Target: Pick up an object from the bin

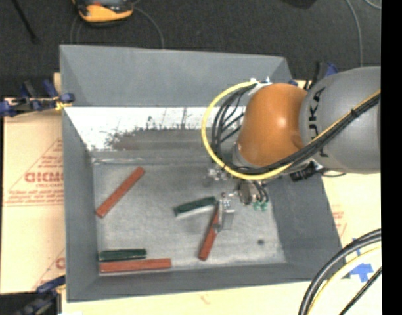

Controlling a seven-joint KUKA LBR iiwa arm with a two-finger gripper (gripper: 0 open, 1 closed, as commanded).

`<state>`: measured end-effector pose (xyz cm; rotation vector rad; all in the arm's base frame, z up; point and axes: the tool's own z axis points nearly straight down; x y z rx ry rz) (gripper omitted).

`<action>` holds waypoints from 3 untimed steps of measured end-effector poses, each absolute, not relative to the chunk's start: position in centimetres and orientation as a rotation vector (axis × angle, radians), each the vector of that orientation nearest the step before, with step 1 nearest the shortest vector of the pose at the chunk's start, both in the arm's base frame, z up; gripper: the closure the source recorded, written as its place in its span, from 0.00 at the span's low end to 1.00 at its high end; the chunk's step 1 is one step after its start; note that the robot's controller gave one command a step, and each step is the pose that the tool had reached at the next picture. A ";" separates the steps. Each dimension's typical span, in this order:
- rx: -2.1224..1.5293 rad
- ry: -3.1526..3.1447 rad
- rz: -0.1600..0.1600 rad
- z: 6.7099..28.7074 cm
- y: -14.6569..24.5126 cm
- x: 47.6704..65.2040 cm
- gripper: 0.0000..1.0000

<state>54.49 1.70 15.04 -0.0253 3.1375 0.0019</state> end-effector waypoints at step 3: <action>-0.543 3.088 0.003 7.5 -0.6 59.2 0.00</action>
Offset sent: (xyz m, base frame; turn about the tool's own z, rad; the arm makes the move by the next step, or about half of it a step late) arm 0.0000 0.0000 0.0000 0.0000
